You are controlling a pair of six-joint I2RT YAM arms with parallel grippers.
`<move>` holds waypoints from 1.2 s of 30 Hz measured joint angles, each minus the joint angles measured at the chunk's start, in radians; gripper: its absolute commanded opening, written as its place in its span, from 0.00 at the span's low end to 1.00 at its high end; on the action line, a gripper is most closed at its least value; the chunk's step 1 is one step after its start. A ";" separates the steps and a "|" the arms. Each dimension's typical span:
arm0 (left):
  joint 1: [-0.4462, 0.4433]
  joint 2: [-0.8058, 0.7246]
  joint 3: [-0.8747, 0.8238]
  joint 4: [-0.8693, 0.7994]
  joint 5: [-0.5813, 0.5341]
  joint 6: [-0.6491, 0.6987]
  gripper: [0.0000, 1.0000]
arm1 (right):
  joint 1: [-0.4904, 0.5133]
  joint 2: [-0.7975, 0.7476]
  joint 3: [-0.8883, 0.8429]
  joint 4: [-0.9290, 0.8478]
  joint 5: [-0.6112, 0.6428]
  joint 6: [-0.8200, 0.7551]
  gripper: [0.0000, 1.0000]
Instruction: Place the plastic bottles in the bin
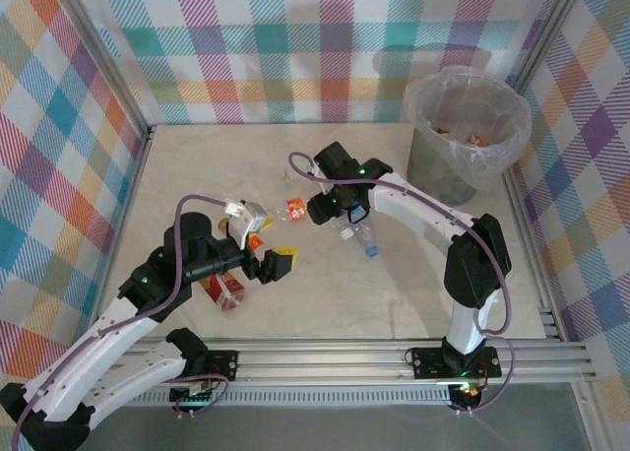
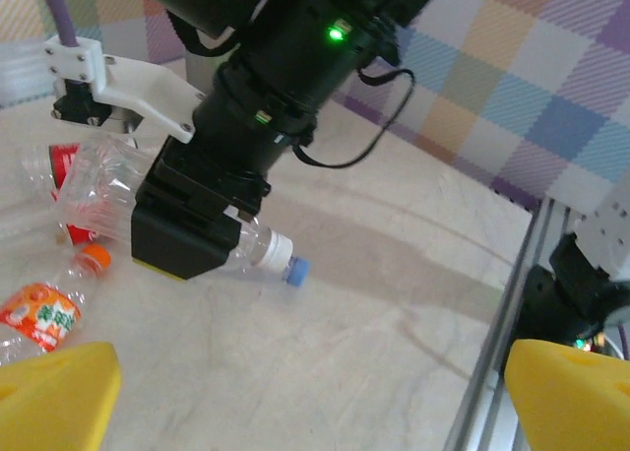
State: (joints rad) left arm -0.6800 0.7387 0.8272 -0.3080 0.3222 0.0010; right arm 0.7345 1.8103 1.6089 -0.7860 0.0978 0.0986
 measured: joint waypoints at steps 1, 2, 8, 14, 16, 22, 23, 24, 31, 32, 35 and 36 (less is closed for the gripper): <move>0.000 0.014 0.000 0.020 -0.002 -0.007 1.00 | -0.001 -0.012 0.008 -0.005 0.000 0.003 0.62; 0.000 0.030 0.002 0.039 -0.003 -0.013 1.00 | -0.001 -0.022 0.016 -0.010 0.000 0.006 0.62; 0.000 0.134 0.034 0.155 -0.002 -0.056 1.00 | -0.018 -0.092 0.093 -0.036 0.024 0.026 0.63; 0.000 0.232 0.124 0.261 0.004 -0.091 1.00 | -0.064 -0.151 0.169 -0.053 0.050 0.029 0.64; 0.000 0.267 0.158 0.291 0.018 -0.096 1.00 | -0.089 -0.169 0.190 -0.055 0.061 0.029 0.65; 0.000 0.342 0.186 0.367 0.059 -0.121 1.00 | -0.172 -0.187 0.279 -0.077 0.102 0.029 0.65; 0.000 0.353 0.186 0.375 0.063 -0.124 1.00 | -0.188 -0.187 0.296 -0.080 0.111 0.029 0.65; 0.000 0.362 0.186 0.380 0.068 -0.127 1.00 | -0.202 -0.187 0.309 -0.082 0.121 0.029 0.65; 0.000 0.411 0.186 0.420 0.109 -0.144 1.00 | -0.332 -0.185 0.414 -0.108 0.187 0.040 0.64; 0.000 0.414 0.186 0.420 0.115 -0.144 1.00 | -0.358 -0.183 0.433 -0.114 0.196 0.046 0.64; 0.000 0.415 0.186 0.420 0.130 -0.142 1.00 | -0.436 -0.167 0.494 -0.125 0.215 0.061 0.64; 0.000 0.415 0.186 0.419 0.135 -0.142 1.00 | -0.459 -0.157 0.515 -0.129 0.220 0.067 0.64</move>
State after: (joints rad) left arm -0.6804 1.1538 1.0130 0.1108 0.4568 -0.1410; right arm 0.2752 1.6535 2.1242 -0.9150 0.3180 0.1658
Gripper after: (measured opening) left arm 0.997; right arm 0.644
